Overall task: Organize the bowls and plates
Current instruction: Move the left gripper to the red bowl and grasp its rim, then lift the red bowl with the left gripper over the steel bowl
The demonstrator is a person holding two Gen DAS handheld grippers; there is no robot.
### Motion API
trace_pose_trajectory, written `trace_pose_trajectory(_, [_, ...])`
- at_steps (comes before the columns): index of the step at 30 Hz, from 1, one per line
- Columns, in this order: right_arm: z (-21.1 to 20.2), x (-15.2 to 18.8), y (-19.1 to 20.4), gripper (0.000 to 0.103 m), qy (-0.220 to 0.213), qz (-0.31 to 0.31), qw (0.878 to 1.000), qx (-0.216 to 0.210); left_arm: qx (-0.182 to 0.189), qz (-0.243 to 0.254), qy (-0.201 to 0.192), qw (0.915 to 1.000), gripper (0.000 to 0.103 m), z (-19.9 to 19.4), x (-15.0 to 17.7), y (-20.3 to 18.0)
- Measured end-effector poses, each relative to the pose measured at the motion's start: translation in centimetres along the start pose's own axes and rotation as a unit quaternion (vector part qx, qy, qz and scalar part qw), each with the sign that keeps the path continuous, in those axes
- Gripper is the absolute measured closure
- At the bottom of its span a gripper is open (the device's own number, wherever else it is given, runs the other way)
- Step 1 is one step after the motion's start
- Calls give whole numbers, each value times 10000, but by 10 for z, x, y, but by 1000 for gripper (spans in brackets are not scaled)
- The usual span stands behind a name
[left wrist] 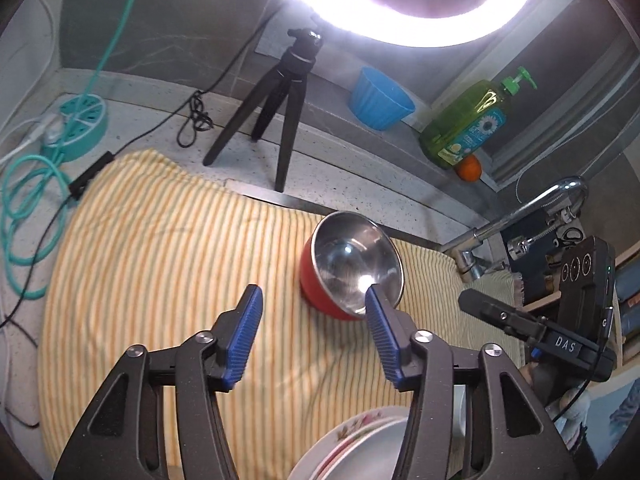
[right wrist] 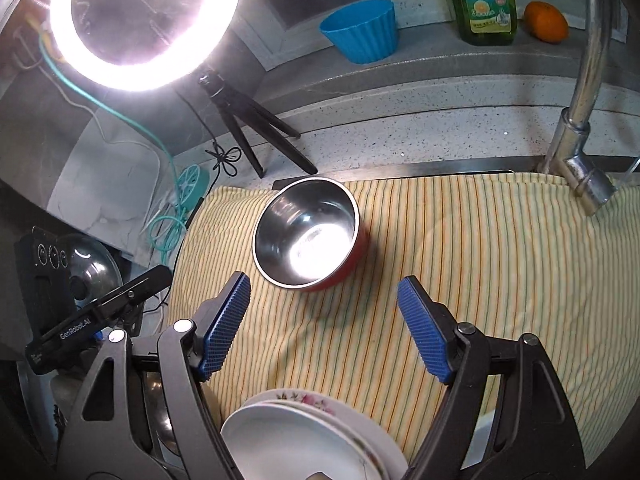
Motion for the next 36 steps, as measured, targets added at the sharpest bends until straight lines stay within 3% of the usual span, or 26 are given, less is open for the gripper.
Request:
trace_pose_trajectory(4, [23,-10,-8,44,252,102,9995,-143,52,-223,176,9996,69,26,-9,4])
trace_pose_trajectory(8, [43,-18,-14,56,481,257,9981,-272,42,-347,266,9990,73,42,-13,8])
trace_pose_trajectory(19, [76,-30,-15,72,728,108,9971,-200,-203,-335,455,9982,79,69,-18,12])
trace_pose_trajectory(23, [83,-32,-14,85,804,42,9967,-122,-231,-317,514,9979,85,75,-18,14])
trace_pose_trajectory(28, [91,-32,-12,91,880,-33,9961,-97,-209,-346,586,9975,87,82,-16,16])
trace_pose_trajectory(36, [89,-32,-9,91,854,-103,9963,-13,-245,-210,629,9975,87,86,-15,13])
Point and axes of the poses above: each gripper's, at about its wrist camera, not at the fingertips, and z roughly the way its jaws point, y to its left, x to its underside, the point moved 5 cm from there along z, roughly the way its jaws point, and after that the axes turned 10 degrees about x, right-handed, at the moved point
